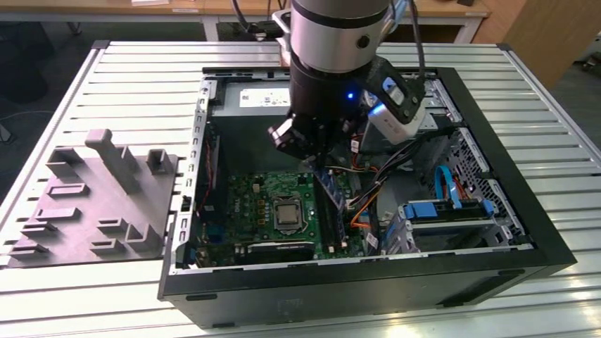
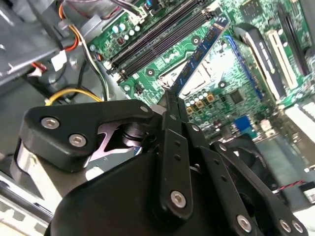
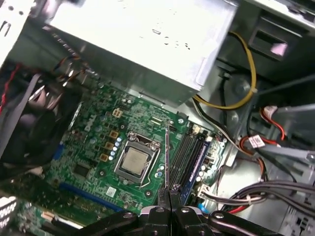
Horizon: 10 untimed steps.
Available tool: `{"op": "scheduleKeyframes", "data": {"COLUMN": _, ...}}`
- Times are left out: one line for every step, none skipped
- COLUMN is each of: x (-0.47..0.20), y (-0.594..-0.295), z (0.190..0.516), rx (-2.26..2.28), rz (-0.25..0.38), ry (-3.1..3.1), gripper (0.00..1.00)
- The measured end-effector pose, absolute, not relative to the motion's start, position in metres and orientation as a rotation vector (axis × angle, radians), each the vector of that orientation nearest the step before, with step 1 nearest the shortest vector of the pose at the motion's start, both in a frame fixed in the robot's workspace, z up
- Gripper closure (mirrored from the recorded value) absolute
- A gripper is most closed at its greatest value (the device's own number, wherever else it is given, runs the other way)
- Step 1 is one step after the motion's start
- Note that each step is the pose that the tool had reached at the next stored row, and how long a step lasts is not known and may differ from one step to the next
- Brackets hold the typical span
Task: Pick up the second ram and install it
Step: 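Insert the second ram into the second slot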
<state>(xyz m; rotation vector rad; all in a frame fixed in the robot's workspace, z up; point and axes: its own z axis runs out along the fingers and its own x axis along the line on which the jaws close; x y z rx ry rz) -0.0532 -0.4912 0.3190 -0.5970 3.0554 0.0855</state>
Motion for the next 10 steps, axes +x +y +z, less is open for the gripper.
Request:
{"op": "scheduleKeyframes", "data": {"x": -0.0532, "y": -0.4912, "z": 0.3188, "rx": -0.569, "rz": 0.085, "ry": 3.060, "gripper": 0.89}}
{"op": "scheduleKeyframes", "data": {"x": -0.0532, "y": -0.4912, "z": 0.3185, "rx": -0.539, "rz": 0.085, "ry": 3.065, "gripper": 0.89}}
{"op": "scheduleKeyframes", "data": {"x": -0.0532, "y": -0.4912, "z": 0.3182, "rx": -0.511, "rz": 0.084, "ry": 3.069, "gripper": 0.89}}
{"op": "scheduleKeyframes", "data": {"x": -0.0532, "y": -0.4911, "z": 0.3179, "rx": -0.484, "rz": 0.084, "ry": 3.073, "gripper": 0.89}}
{"op": "scheduleKeyframes", "data": {"x": -0.0532, "y": -0.4912, "z": 0.3175, "rx": -0.456, "rz": 0.083, "ry": 3.077, "gripper": 0.89}}
{"op": "scheduleKeyframes", "data": {"x": -0.0532, "y": -0.4912, "z": 0.3171, "rx": -0.428, "rz": 0.083, "ry": 3.081, "gripper": 0.89}}
{"op": "scheduleKeyframes", "data": {"x": -0.0532, "y": -0.4912, "z": 0.3166, "rx": -0.401, "rz": 0.083, "ry": 3.084, "gripper": 0.89}}
{"op": "scheduleKeyframes", "data": {"x": -0.0532, "y": -0.4911, "z": 0.3160, "rx": -0.373, "rz": 0.082, "ry": 3.087, "gripper": 0.89}}
{"op": "scheduleKeyframes", "data": {"x": -0.0532, "y": -0.4912, "z": 0.3154, "rx": -0.345, "rz": 0.082, "ry": 3.090, "gripper": 0.89}}
{"op": "scheduleKeyframes", "data": {"x": -0.0532, "y": -0.4912, "z": 0.3148, "rx": -0.314, "rz": 0.081, "ry": 3.092, "gripper": 0.89}}
